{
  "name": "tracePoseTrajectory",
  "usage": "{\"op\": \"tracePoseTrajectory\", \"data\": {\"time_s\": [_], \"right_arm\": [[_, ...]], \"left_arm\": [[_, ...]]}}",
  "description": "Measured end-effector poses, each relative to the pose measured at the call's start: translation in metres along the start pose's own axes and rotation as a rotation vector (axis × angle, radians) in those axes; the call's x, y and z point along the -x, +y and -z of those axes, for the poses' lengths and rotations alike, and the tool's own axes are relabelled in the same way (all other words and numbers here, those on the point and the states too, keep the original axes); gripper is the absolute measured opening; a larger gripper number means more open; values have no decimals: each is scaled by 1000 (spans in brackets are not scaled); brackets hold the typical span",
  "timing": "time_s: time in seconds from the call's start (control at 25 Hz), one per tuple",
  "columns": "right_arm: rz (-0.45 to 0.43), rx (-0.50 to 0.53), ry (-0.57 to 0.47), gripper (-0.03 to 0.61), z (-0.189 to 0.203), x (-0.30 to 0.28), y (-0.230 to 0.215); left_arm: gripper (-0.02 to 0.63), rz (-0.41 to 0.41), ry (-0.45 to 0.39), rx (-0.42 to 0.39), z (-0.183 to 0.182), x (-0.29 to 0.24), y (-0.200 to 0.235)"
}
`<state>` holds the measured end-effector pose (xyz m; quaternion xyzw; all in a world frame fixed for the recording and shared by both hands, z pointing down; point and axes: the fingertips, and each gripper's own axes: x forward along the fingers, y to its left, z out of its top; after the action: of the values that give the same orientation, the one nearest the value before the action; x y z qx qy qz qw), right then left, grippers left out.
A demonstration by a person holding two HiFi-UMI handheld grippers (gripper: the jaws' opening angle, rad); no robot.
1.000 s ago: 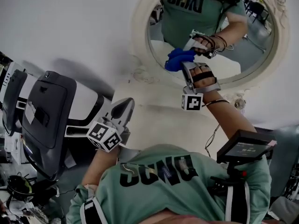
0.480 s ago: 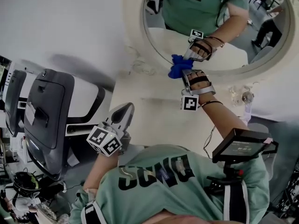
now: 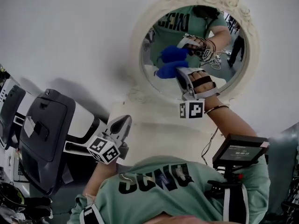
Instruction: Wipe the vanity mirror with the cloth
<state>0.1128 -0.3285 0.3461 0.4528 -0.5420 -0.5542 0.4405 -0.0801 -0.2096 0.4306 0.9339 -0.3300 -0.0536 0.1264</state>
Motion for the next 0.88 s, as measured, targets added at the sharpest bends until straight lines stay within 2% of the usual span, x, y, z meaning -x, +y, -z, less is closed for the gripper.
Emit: {"op": "tracePoseTrajectory", "data": {"time_s": [0.16,0.32,0.4,0.52,0.88], "right_arm": [[198,13,64,57,19,9,-137],[306,59,143,57,41,3,-214],[313,75,167,58,46,0,-228],[295,105,206,58,51,-7,-226],[306,58,208,58,53,-16,-227]], "left_arm": [[9,19,-46,-25,-17,7,-11],[9,11,-82,-37,-27,9,-9],[9,2,-93,-37,-29,13,-6],[9,-14,-100,-29,-30,19,-1],[9,-15,-70,-3,-22,17,2]]}}
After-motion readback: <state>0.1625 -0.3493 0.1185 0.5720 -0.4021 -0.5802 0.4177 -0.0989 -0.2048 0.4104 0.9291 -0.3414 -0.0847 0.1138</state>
